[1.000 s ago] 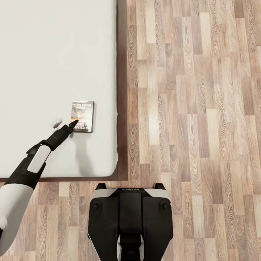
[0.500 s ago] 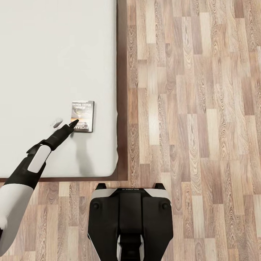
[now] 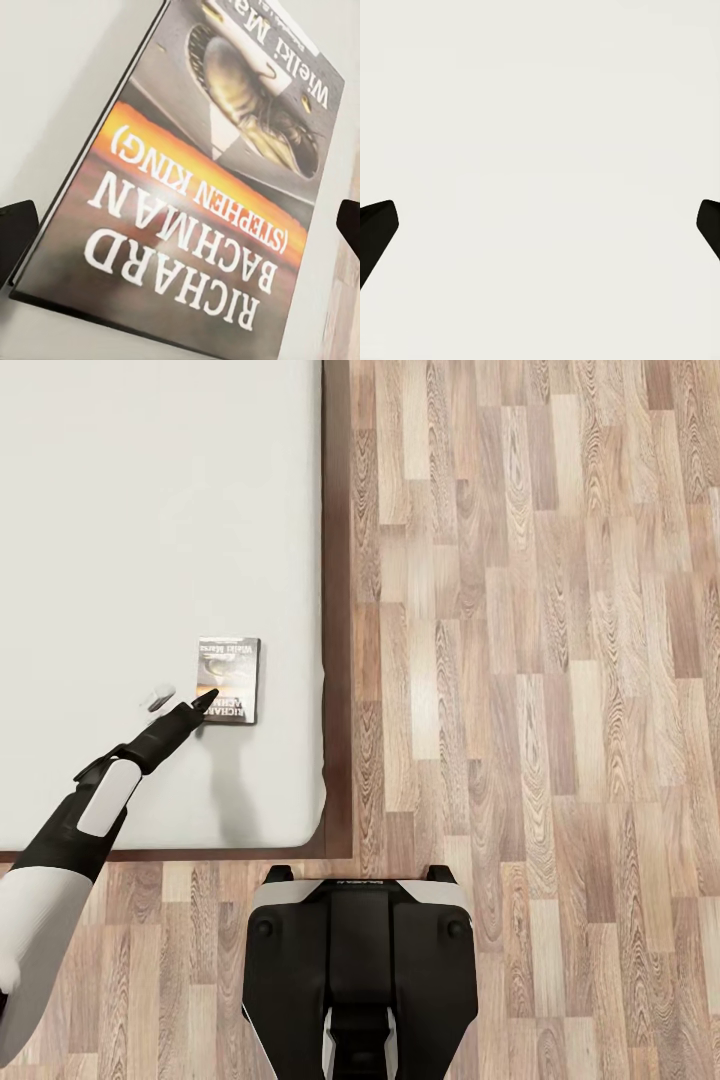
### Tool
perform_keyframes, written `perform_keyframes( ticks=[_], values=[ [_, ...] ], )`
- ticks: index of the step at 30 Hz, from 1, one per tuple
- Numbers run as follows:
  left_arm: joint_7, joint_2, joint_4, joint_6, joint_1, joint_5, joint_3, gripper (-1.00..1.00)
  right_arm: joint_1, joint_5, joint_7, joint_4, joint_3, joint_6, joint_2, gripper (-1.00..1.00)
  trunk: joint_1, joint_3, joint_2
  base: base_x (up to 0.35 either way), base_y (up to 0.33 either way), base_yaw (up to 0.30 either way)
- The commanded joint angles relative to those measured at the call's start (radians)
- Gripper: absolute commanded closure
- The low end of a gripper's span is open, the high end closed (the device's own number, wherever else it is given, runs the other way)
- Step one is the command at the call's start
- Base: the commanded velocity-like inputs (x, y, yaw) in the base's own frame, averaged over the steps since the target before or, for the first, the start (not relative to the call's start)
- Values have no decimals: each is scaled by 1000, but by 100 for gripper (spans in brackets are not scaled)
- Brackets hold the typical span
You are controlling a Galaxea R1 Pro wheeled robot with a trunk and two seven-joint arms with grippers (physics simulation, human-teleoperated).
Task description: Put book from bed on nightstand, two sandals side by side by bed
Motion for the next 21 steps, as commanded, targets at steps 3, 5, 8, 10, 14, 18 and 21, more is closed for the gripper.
perform_keyframes(
  ticks=[3,5,8,10,14,18,21],
  values=[
    [0,0,0,4,0,9,-1,-100,0,-11,4,2,8,-4,0,-100,1,-1,-2,0,0,0],
    [0,0,-1,4,0,9,-1,-100,0,-11,4,2,8,-4,0,-100,1,-1,-2,0,0,0],
    [1,-5,-1,4,0,9,-1,-100,0,-11,4,2,8,-4,0,-100,1,-1,-2,0,0,0],
    [1,-7,0,4,0,8,-1,-100,0,-11,4,2,8,-4,0,-100,1,-1,-2,0,0,0],
    [2,-11,0,4,0,8,-1,-100,0,-11,4,2,8,-4,0,-100,1,-1,-2,0,0,0],
    [2,-18,0,4,0,-3,-1,-100,0,-11,4,2,8,-4,0,-100,1,-1,-2,0,0,0],
    [2,-24,1,4,0,-19,0,-100,0,-11,4,2,8,-4,0,-100,1,-1,-2,0,0,0]
  ],
)
